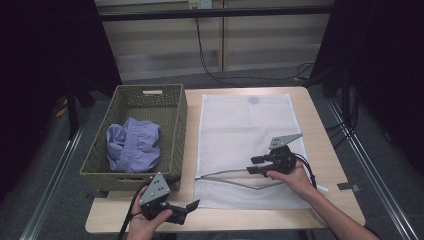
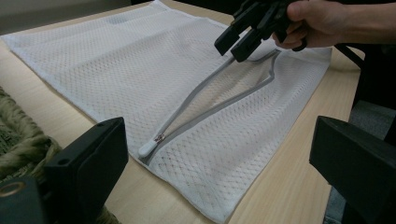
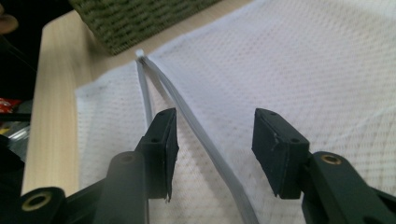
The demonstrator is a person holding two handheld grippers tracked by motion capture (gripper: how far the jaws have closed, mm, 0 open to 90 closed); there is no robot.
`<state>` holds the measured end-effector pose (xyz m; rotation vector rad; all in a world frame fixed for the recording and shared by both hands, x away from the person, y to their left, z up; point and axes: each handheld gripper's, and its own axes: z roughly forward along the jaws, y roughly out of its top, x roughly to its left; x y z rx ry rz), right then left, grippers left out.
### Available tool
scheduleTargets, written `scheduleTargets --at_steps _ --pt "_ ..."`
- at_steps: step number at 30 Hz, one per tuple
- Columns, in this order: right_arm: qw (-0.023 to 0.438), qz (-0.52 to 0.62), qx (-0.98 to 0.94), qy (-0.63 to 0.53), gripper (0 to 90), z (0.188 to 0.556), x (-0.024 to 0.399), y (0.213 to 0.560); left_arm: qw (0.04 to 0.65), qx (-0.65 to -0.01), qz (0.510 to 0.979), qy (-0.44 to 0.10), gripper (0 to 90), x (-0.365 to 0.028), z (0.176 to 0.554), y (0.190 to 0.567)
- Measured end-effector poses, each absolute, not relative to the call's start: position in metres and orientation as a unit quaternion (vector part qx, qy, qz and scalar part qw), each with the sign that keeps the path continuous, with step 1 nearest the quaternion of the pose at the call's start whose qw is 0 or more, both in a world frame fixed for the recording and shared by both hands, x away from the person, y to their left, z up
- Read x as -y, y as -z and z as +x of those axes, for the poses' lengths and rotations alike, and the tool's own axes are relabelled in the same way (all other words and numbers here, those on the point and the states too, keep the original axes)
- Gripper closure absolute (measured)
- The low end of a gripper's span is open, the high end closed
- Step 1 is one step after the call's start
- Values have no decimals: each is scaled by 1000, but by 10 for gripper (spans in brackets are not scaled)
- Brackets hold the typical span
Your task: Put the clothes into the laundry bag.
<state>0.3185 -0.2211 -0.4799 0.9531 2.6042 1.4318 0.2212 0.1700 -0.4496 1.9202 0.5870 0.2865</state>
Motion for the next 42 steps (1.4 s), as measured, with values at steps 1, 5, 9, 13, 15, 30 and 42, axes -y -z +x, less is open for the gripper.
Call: scheduleTargets --at_steps 1,5,9,13,15,30,42 --pt "11 304 -837 -454 512 318 221 482 531 -244 803 -117 44 -170 221 450" --pt "7 302 -845 -441 514 316 219 487 529 -244 805 -116 44 -170 221 450" --pt "14 303 -853 -425 515 315 216 493 526 -244 806 -120 44 -170 221 449" --pt "18 308 -853 -421 553 315 214 495 529 -243 805 -116 44 -170 221 449" --pt "21 307 -855 -417 577 316 214 497 529 -244 804 -118 43 -170 221 449" --pt "24 324 -859 -394 875 322 216 504 526 -250 805 -116 46 -168 220 450" --pt "27 325 -852 -409 881 323 219 500 548 -251 790 -116 43 -168 219 452"
